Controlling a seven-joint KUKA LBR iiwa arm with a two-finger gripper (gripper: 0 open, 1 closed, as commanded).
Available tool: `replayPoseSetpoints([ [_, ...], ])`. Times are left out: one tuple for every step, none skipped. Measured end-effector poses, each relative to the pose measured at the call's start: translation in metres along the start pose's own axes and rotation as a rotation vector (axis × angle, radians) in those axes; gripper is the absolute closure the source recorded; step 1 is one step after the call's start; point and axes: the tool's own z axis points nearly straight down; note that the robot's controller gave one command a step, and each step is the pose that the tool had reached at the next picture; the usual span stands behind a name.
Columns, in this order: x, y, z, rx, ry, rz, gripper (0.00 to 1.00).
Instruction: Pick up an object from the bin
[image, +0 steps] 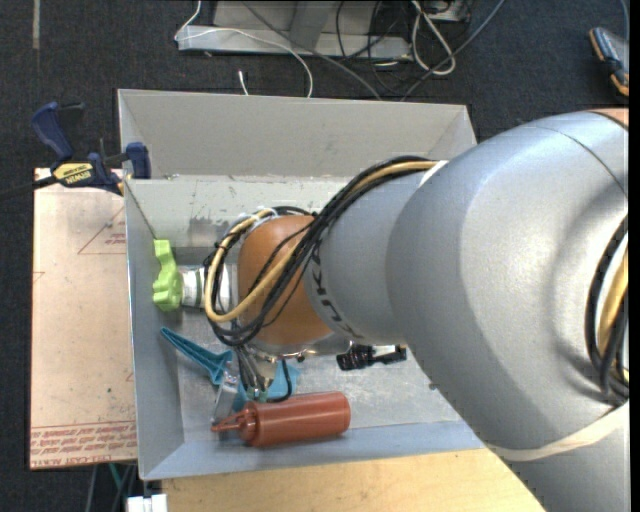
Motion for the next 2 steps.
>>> replayPoseSetpoints([
  [0.0031,-0.0259,-0.0016,0.006,0.009,0.291,1.00],
  [0.0031,-0.0260,-0.0016,0.006,0.009,0.292,1.00],
])
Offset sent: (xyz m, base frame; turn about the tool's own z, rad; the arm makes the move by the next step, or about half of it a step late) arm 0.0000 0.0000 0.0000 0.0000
